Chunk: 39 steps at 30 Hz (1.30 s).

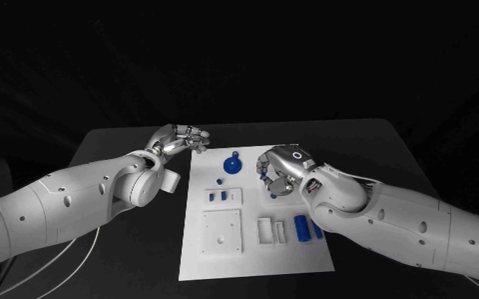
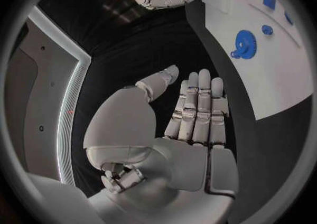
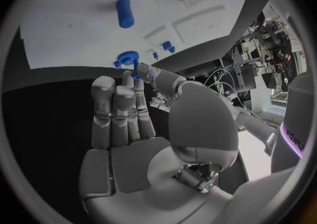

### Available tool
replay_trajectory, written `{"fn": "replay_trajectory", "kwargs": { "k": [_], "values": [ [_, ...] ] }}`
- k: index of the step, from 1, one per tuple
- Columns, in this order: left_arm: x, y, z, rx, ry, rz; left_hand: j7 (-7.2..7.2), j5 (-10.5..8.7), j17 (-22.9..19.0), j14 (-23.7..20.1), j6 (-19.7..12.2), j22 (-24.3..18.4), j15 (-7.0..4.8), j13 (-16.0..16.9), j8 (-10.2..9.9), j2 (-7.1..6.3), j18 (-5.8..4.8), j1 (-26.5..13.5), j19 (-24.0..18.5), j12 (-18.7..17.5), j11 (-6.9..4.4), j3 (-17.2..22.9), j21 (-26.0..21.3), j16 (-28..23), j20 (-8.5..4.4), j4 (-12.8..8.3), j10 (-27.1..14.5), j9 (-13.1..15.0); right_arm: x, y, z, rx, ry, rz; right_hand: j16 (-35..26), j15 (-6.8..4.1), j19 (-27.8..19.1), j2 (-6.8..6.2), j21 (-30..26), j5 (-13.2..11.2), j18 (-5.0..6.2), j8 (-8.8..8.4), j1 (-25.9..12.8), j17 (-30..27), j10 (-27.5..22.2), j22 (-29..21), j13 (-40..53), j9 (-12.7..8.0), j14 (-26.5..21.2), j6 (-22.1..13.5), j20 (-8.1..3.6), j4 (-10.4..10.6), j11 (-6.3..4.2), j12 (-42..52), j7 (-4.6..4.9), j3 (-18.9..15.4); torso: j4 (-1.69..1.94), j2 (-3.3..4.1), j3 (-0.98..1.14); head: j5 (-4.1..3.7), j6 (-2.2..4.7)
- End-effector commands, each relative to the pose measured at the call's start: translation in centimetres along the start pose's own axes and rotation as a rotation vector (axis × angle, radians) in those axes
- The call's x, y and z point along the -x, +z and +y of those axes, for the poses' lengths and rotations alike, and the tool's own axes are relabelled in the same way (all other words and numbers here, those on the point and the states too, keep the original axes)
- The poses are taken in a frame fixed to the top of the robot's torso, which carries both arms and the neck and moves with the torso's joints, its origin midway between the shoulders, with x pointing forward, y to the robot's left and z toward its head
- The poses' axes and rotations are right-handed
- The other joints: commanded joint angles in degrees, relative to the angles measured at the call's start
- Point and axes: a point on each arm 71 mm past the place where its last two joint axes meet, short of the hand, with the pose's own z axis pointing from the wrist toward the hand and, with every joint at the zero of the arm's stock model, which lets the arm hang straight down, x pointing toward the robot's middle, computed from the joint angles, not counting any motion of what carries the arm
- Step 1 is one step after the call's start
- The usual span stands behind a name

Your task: Assemble the parts on the task board

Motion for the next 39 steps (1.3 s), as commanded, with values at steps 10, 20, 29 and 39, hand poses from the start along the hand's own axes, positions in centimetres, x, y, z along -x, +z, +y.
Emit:
{"fn": "replay_trajectory", "kwargs": {
  "k": [10, 20, 29, 39],
  "values": [
    [-0.3, 1.3, 0.2, 0.007, -0.022, -0.044, -0.03, -0.06, 0.18, 0.3, -0.54, 0.08, 0.06, -0.05, 0.14, 0.09, 0.84, -0.65, 0.46, -0.17, 0.08, -0.54, -0.27, -0.44, -0.01, 0.1, -0.4, -0.05, -2.8, 0.4, 4.0, 0.101, 0.021, 0.069, 0.35, -0.46, 0.12, -0.22, 0.35, -0.34, 3.67, -0.06, 0.09, 0.05, 4.07, 1.18, 0.16, -0.08, -0.64, 0.36, -0.35, 0.27, -1.54, 0.21, 0.1, 0.02, -0.04, -0.98, -0.34, 3.62, -0.71],
    [-0.1, 1.7, 0.3, 0.005, -0.016, -0.056, -0.03, -0.05, 0.24, 0.26, -0.57, 0.09, 0.08, -0.06, 0.13, 0.12, 0.84, -0.64, 0.45, -0.18, 0.08, -0.56, -0.33, -0.54, -0.01, 0.12, -0.43, -0.06, -5.7, 0.1, 5.9, 0.131, 0.021, 0.131, 0.34, -0.45, 0.11, -0.16, 0.36, -0.33, 3.67, -0.09, 0.08, 0.04, 4.06, 1.18, 0.21, -0.09, -0.64, 0.33, -0.36, 0.27, -1.54, 0.18, 0.11, -0.02, -0.14, -2.49, -0.45, 5.38, -1.93],
    [-1.1, 2.1, 0.2, 0.001, -0.022, -0.041, -0.03, -0.05, 0.31, 0.19, -0.6, 0.1, 0.1, -0.07, 0.13, 0.16, 0.83, -0.62, 0.41, -0.19, 0.09, -0.58, -0.4, -0.68, 0.0, 0.13, -0.45, -0.06, -8.1, -0.6, 7.4, 0.139, 0.033, 0.165, 0.29, -0.43, 0.06, 0.01, 0.36, -0.28, 3.67, -0.14, 0.02, -0.01, 4.0, 1.16, 0.29, -0.11, -0.66, 0.26, -0.37, 0.3, -1.52, 0.1, 0.15, -0.1, -0.07, -2.92, -0.54, 7.66, -3.97],
    [-1.8, 2.4, 0.1, -0.001, -0.028, -0.026, -0.01, -0.05, 0.39, 0.09, -0.65, 0.11, 0.15, -0.08, 0.12, 0.21, 0.82, -0.61, 0.38, -0.19, 0.1, -0.61, -0.49, -0.86, 0.03, 0.16, -0.47, -0.07, -9.6, -1.2, 8.3, 0.171, -0.003, 0.173, 0.26, -0.43, 0.05, 0.03, 0.37, -0.27, 3.67, -0.15, 0.06, -0.04, 4.0, 1.15, 0.36, -0.12, -0.66, 0.26, -0.39, 0.24, -1.52, 0.07, 0.15, -0.12, -0.09, -2.86, -0.56, 9.71, -5.15]
  ]
}}
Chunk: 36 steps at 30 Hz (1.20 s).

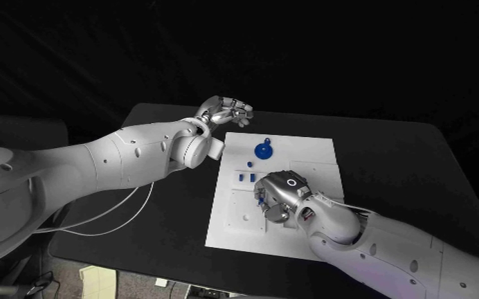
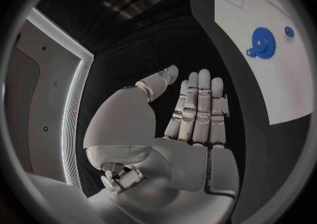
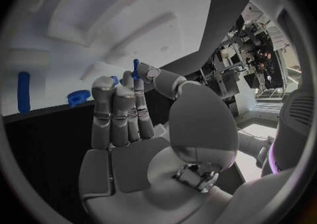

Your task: Assemble the parts on the task board

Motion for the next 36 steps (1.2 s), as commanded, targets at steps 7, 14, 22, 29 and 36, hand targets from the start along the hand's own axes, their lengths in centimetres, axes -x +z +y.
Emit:
{"fn": "replay_trajectory", "kwargs": {
  "k": [7, 14, 22, 29, 36],
  "values": [
    [-0.3, 0.1, -0.1, -0.007, -0.011, 0.008, -0.05, -0.05, 0.14, 0.07, -0.32, 0.1, 0.17, -0.1, 0.11, 0.1, 0.87, -0.39, 0.37, -0.2, 0.11, -0.49, -0.31, -0.41, 0.05, 0.04, -0.5, -0.09, -0.9, -0.2, 0.8, 0.039, -0.066, 0.005, 0.25, -0.33, -0.05, 0.05, 0.39, -0.25, 3.67, -0.12, 0.19, -0.05, 4.02, 1.11, 0.16, -0.04, -0.76, 0.29, -0.56, 0.18, -1.52, 0.28, 0.13, -0.12, -0.09, 0.0, -0.02, 0.96, -0.08],
    [-0.3, 0.1, -0.1, -0.004, -0.012, 0.01, -0.02, -0.05, 0.22, 0.06, -0.38, 0.12, 0.2, -0.12, 0.09, 0.13, 0.86, -0.43, 0.37, -0.22, 0.13, -0.54, -0.35, -0.5, 0.08, 0.09, -0.55, -0.11, -1.5, -0.1, 0.9, 0.037, -0.061, 0.013, 0.25, -0.33, -0.04, 0.05, 0.4, -0.26, 3.67, -0.11, 0.21, -0.07, 4.03, 1.11, 0.2, -0.04, -0.75, 0.31, -0.57, 0.16, -1.53, 0.27, 0.13, -0.11, -0.1, 0.05, 0.01, 0.81, 0.52],
    [-0.2, 0.0, -0.1, -0.002, -0.012, 0.009, 0.03, -0.04, 0.34, 0.04, -0.52, 0.15, 0.22, -0.15, 0.03, 0.14, 0.87, -0.5, 0.38, -0.26, 0.17, -0.63, -0.42, -0.64, 0.1, 0.14, -0.64, -0.14, -1.8, 0.3, 1.4, 0.042, -0.076, 0.007, 0.24, -0.34, -0.03, 0.04, 0.42, -0.26, 3.67, -0.12, 0.23, -0.08, 4.04, 1.1, 0.25, -0.04, -0.73, 0.32, -0.59, 0.15, -1.53, 0.25, 0.12, -0.1, -0.13, 0.0, 0.01, 1.34, 0.62],
    [-0.2, 0.0, -0.1, -0.002, -0.012, 0.009, 0.05, -0.05, 0.4, 0.02, -0.58, 0.16, 0.24, -0.16, 0.01, 0.14, 0.87, -0.55, 0.38, -0.27, 0.19, -0.68, -0.46, -0.73, 0.12, 0.18, -0.68, -0.15, -1.7, 0.3, 1.4, 0.031, -0.078, -0.013, 0.23, -0.34, 0.0, -0.02, 0.46, -0.29, 3.67, -0.11, 0.3, -0.1, 4.06, 1.1, 0.3, -0.04, -0.72, 0.34, -0.61, 0.13, -1.53, 0.22, 0.11, -0.07, -0.05, 0.02, -0.03, 1.26, 0.63],
    [-0.1, 0.0, 0.0, -0.002, -0.012, 0.007, 0.06, -0.05, 0.44, 0.02, -0.59, 0.17, 0.25, -0.17, 0.01, 0.14, 0.88, -0.56, 0.38, -0.27, 0.2, -0.7, -0.48, -0.77, 0.12, 0.19, -0.7, -0.16, -1.6, 0.2, 1.3, 0.027, -0.079, -0.021, 0.23, -0.35, 0.02, -0.06, 0.48, -0.3, 3.67, -0.1, 0.33, -0.11, 4.08, 1.1, 0.34, -0.04, -0.71, 0.36, -0.63, 0.12, -1.54, 0.22, 0.1, -0.04, -0.08, 0.02, -0.03, 1.29, 0.54]
  ]
}}
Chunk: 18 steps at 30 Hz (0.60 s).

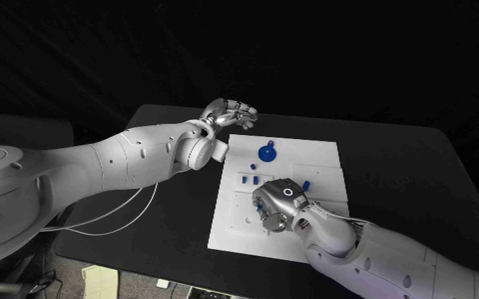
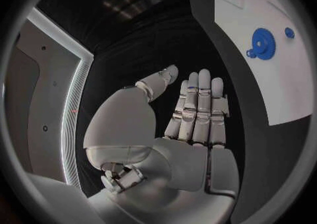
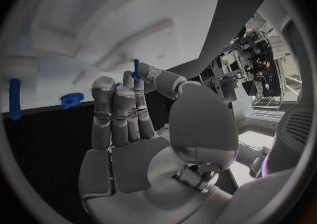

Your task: Assemble the parts on the task board

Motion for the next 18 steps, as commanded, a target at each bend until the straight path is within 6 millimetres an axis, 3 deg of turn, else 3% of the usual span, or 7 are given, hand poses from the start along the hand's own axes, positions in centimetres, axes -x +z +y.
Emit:
{"fn": "replay_trajectory", "kwargs": {
  "k": [1, 18],
  "values": [
    [-0.11, 0.02, -0.1, -0.005, -0.01, 0.007, -0.16, -0.05, 0.1, 0.02, -0.4, 0.08, 0.25, -0.07, 0.01, 0.15, 1.15, -0.57, 0.38, -0.27, -0.01, -0.26, -0.26, -0.21, 0.12, 0.07, -0.49, -0.06, 0.05, -0.08, 0.03, -0.003, -0.019, -0.012, 0.24, -0.23, 0.12, 0.08, 0.26, -0.3, 3.68, -0.09, 0.49, -0.06, 3.91, 1.12, 0.1, 0.06, -0.82, 0.37, -0.32, 0.12, -1.37, 0.1, 0.1, -0.02, -0.02, 0.01, 0.0, 0.04, -0.05],
    [-0.07, 0.03, -0.06, -0.001, -0.011, 0.009, -0.13, -0.04, 0.21, 0.0, -0.47, 0.11, 0.27, -0.09, -0.01, 0.18, 1.17, -0.59, 0.38, -0.29, 0.01, -0.32, -0.32, -0.34, 0.14, 0.1, -0.56, -0.07, 0.38, -0.2, -0.16, -0.022, -0.027, -0.039, 0.28, -0.26, 0.22, -0.2, 0.36, -0.34, 3.68, -0.05, 0.67, -0.09, 4.01, 1.11, 0.27, 0.07, -0.75, 0.48, -0.41, 0.22, -1.39, 0.06, 0.05, 0.21, -0.04, 0.03, 0.05, 0.52, -0.22]
  ]
}}
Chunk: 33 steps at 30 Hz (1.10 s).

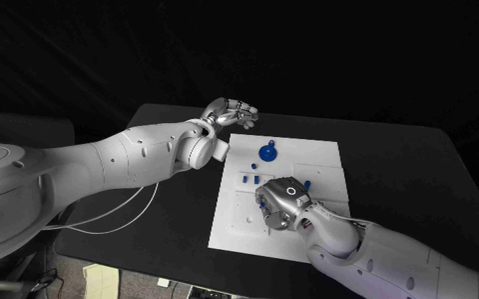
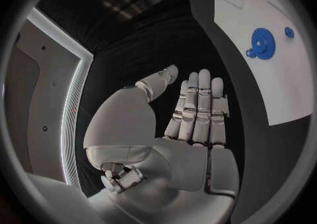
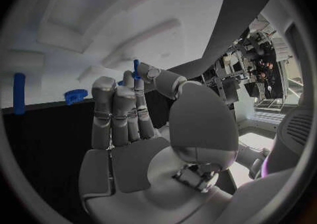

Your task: Assemble the parts on the task board

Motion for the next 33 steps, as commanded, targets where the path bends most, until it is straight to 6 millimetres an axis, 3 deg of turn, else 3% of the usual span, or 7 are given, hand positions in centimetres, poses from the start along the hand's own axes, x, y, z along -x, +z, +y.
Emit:
{"fn": "replay_trajectory", "kwargs": {
  "k": [1, 33],
  "values": [
    [-0.14, 0.03, -0.09, -0.004, -0.011, 0.01, 0.03, -0.04, 0.1, 0.0, -0.31, 0.06, 0.27, -0.1, -0.01, 0.18, 1.18, -0.59, 0.38, -0.29, 0.01, -0.32, -0.32, -0.34, 0.14, 0.1, -0.56, -0.08, 0.14, 0.0, 0.12, -0.002, -0.012, -0.014, 0.28, -0.39, -0.07, 0.01, 0.36, -0.34, 3.67, -0.06, 0.45, -0.09, 4.01, 1.12, 0.12, 0.08, -0.61, 0.49, -0.29, 0.23, -1.39, 0.07, 0.05, 0.21, 0.01, 0.01, 0.0, 0.19, -0.1],
    [-0.34, 0.1, -0.07, 0.002, -0.014, 0.02, 0.11, -0.04, 0.35, -0.1, -0.5, 0.13, 0.34, -0.15, -0.07, 0.21, 1.2, -0.71, 0.38, -0.32, 0.09, -0.51, -0.47, -0.68, 0.21, 0.18, -0.74, -0.12, -0.77, 0.24, -0.32, -0.031, -0.016, 0.084, 0.28, -0.37, -0.08, 0.01, 0.4, -0.37, 3.67, -0.11, 0.33, -0.13, 3.95, 1.1, 0.27, 0.06, -0.61, 0.41, -0.3, 0.53, -1.37, -0.09, 0.09, 0.33, 0.01, 0.0, 0.01, 0.4, -0.68]
  ]
}}
